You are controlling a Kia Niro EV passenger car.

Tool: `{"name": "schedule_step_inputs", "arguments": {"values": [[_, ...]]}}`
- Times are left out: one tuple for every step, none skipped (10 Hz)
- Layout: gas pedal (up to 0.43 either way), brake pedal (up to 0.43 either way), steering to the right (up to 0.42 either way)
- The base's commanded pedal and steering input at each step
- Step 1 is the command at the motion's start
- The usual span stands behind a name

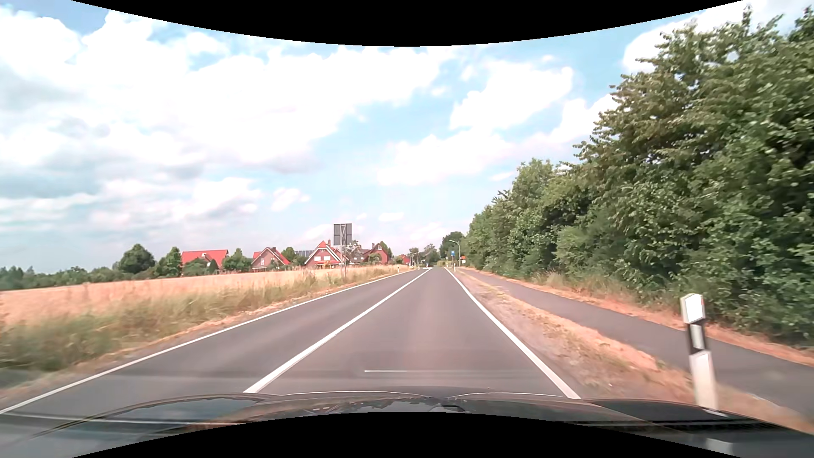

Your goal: Follow the waypoints while adhering to traffic rules and regulations

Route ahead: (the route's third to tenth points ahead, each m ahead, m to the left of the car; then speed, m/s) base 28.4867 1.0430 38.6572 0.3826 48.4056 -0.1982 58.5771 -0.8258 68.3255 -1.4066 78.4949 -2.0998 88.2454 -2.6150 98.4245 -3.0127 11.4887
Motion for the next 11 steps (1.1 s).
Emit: {"name": "schedule_step_inputs", "arguments": {"values": [[0.248, 0.0, 0.045], [0.248, 0.0, 0.045], [0.248, 0.0, 0.037], [0.248, 0.0, 0.019], [0.248, 0.0, 0.011], [0.24, 0.0, 0.008], [0.24, 0.0, 0.006], [0.228, 0.0, 0.006], [0.228, 0.0, 0.005], [0.228, 0.0, 0.005], [0.228, 0.0, 0.003]]}}
